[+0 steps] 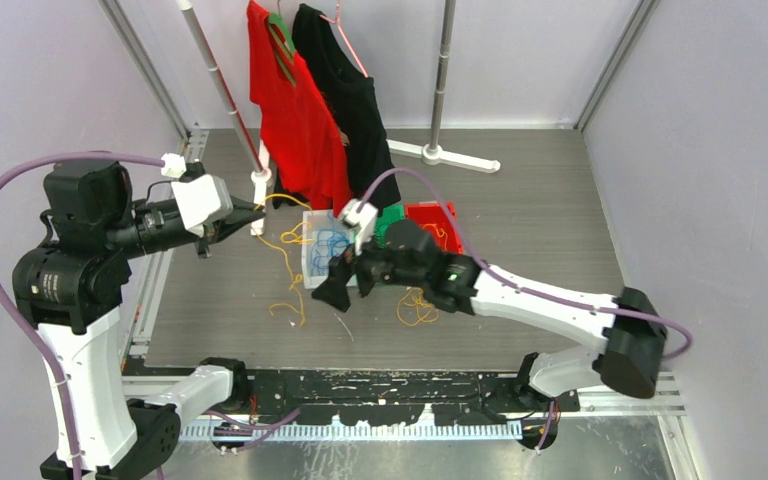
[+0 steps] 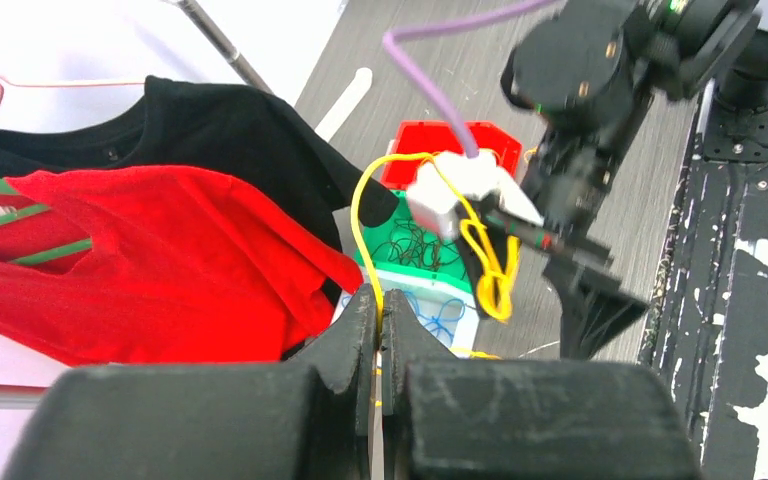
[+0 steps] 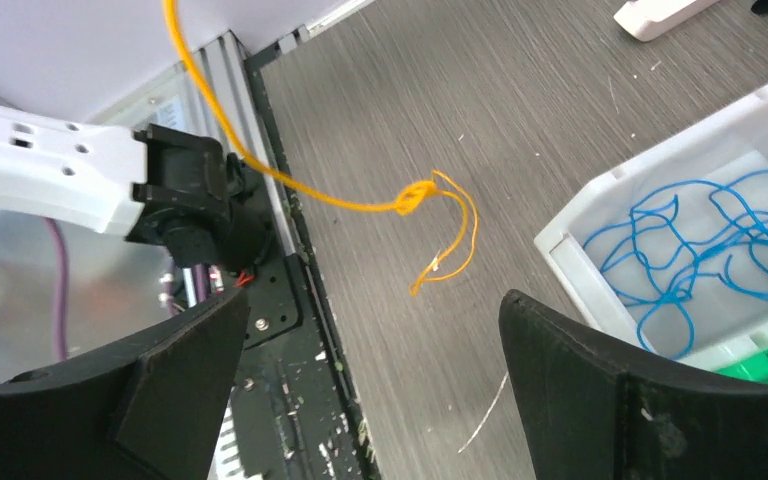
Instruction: Untangle the cables
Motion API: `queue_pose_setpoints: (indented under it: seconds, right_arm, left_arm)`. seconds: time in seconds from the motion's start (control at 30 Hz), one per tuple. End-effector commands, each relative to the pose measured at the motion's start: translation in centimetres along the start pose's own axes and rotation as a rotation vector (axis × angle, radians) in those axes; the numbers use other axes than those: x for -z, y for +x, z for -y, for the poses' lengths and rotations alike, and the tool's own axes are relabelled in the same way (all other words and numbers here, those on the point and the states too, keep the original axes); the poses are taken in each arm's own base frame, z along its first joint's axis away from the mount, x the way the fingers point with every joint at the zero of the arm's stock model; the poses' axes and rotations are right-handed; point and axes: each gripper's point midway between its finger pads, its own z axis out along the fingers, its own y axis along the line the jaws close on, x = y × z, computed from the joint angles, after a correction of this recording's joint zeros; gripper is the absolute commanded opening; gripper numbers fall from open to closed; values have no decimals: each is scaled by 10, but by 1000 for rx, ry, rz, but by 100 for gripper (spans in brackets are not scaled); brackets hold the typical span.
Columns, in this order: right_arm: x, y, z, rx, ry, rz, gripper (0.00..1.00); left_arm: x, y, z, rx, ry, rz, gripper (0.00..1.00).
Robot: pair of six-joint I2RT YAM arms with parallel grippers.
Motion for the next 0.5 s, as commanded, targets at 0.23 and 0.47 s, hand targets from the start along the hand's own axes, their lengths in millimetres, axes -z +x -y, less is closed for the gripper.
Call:
queue_pose_setpoints:
  seconds: [0.23,0.47]
  right_arm:
    - [-55,-64,15,138,152,275,75]
    - [-27,-103,16,159,186,406,1]
  left_arm:
    - [10,-41,2,-18,-17,119,0]
    - [14,-63,-4,10,-51,191,0]
